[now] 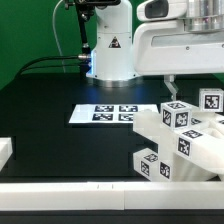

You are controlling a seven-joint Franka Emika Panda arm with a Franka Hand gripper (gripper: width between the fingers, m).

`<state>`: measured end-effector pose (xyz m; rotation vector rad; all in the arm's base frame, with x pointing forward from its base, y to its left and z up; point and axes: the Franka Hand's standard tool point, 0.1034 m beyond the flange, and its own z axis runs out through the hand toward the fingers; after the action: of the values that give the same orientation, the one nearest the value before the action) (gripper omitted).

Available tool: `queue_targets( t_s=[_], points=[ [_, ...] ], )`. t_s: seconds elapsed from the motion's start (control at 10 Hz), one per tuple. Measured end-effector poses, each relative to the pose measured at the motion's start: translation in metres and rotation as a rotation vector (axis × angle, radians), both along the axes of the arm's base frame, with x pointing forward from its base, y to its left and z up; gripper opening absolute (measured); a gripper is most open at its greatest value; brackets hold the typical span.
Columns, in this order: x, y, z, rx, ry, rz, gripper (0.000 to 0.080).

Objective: Assemble chair

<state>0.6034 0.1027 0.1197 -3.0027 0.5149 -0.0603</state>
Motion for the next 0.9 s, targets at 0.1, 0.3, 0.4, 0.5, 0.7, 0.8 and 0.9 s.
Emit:
queue_targets(
  t_s=[0.1, 0.3, 0.4, 0.5, 0.7, 0.8, 0.9],
  points=[
    [-0.0001, -0.0004, -0.0002, 0.0, 0.0, -0.001, 0.0648],
    [-0.0002, -0.0006, -0.0004, 0.001, 0.004, -0.034, 0.052],
    [-0.0002, -0.0002, -0.0004, 0.006, 0.009, -0.096, 0.0381],
    [-0.0003, -0.0003, -0.0005, 0.01, 0.017, -0.185, 0.028],
    [-0.0004, -0.0003, -0.0007, 0.016, 0.027, -0.296, 0.0281],
    [-0.0004, -0.0003, -0.0007, 0.021, 0.034, -0.38, 0.0281],
    [-0.0005, -0.0003, -0.0008, 0.024, 0.039, -0.438, 0.0281]
  ],
)
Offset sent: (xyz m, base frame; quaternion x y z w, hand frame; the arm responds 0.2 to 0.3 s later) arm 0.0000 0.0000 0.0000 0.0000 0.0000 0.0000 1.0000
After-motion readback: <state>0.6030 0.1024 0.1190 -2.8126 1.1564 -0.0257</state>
